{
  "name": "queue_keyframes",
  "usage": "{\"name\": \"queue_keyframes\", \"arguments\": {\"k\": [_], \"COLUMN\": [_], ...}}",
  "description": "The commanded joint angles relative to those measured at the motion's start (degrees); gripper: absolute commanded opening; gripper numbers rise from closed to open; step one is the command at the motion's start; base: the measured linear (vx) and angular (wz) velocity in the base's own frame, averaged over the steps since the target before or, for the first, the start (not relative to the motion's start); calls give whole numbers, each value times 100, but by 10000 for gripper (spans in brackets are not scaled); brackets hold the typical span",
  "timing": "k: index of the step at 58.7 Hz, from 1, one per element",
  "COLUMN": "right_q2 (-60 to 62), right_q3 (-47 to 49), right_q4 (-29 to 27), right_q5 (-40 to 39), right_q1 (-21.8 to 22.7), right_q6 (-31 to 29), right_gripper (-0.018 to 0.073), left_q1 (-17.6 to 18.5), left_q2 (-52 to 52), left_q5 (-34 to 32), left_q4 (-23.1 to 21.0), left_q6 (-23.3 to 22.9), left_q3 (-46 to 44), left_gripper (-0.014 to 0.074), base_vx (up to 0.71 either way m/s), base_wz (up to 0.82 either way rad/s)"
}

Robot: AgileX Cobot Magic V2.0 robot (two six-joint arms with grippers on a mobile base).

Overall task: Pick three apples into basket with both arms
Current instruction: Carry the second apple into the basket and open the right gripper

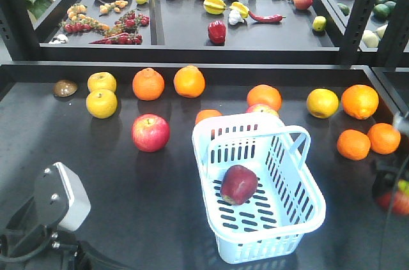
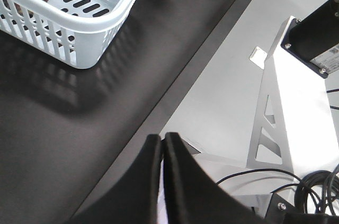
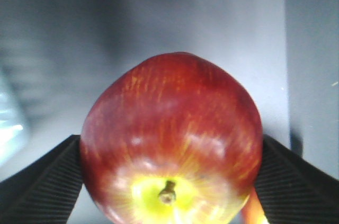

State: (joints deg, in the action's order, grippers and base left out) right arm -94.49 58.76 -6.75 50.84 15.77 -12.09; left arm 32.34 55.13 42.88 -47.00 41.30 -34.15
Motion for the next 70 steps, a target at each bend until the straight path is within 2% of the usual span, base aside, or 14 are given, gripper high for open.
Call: {"name": "queue_keyframes", "arguments": {"k": [1,9,16,21,26,38,51,61,65,70], "right_q2": [957,2001,2812,3240,3461,3537,3529,3529,3529,3507], "right_q3": [62,-213,-633,-923,-1236,-1753,-1789,-1789,-1789,-1789], "right_q4": [-273,-1009,-1929,-2819,-3567,-4713,-5522,-5685,-5690,-5576], "right_q5": [283,598,605,623,730,860,1270,1559,1454,852], "right_q1": [24,24,24,24,24,24,23,6,-247,-887], "right_q6": [-212,-659,-1309,-1788,-2173,-2987,-3396,-3385,-3384,-3376], "right_gripper": [-8,-6,-5,-5,-5,0,6,6,6,6], "left_q1": [29,29,29,29,29,29,29,29,29,29], "left_q2": [-73,-73,-73,-73,-73,-73,-73,-73,-73,-73], "left_q5": [-148,-148,-148,-148,-148,-148,-148,-148,-148,-148], "left_q4": [-273,-273,-273,-273,-273,-273,-273,-273,-273,-273], "left_q6": [-18,-18,-18,-18,-18,-18,-18,-18,-18,-18], "left_q3": [-126,-126,-126,-126,-126,-126,-126,-126,-126,-126], "left_gripper": [-6,-6,-6,-6,-6,-6,-6,-6,-6,-6], "base_vx": [0,0,0,0,0,0,0,0,0,0], "base_wz": [0,0,0,0,0,0,0,0,0,0]}}
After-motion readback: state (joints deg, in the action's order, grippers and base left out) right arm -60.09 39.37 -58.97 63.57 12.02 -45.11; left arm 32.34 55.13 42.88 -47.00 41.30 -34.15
